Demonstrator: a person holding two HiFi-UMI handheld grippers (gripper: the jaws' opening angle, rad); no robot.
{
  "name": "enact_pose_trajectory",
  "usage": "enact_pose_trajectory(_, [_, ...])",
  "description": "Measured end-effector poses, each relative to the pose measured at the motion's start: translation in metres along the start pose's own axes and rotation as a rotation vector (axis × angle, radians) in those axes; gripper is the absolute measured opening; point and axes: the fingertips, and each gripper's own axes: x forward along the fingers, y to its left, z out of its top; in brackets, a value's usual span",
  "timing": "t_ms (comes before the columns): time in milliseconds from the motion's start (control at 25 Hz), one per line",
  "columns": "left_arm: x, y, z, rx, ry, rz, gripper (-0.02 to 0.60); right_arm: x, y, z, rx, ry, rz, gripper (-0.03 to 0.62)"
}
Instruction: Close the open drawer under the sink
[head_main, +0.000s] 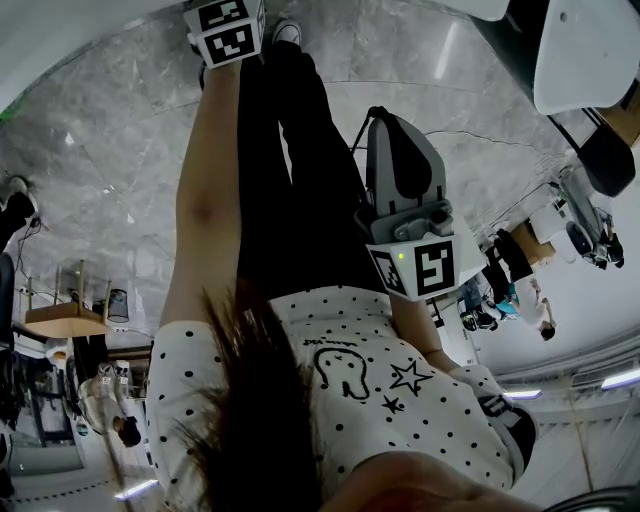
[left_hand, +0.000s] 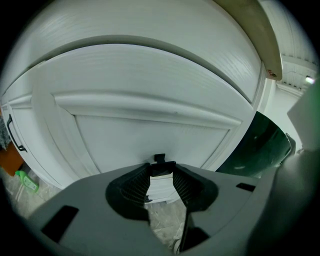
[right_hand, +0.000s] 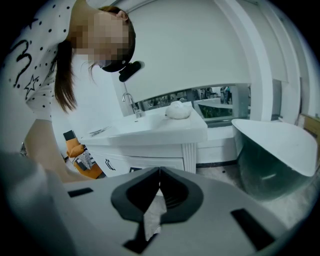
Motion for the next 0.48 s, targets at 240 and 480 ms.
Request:
enact_pose_trajectory(240, [-0.003, -0.002, -0.002, 0.008, 0.004, -0.040, 0.153, 0.000, 0.004, -0.002, -0.003, 0.003, 0.004, 0.014])
enact_pose_trajectory(480, [-0.010, -0.007, -0.001, -0.013, -0.007, -0.060, 0.169, -0.001, 0.003, -0.002, -0.007, 0.003, 0.015, 0.014])
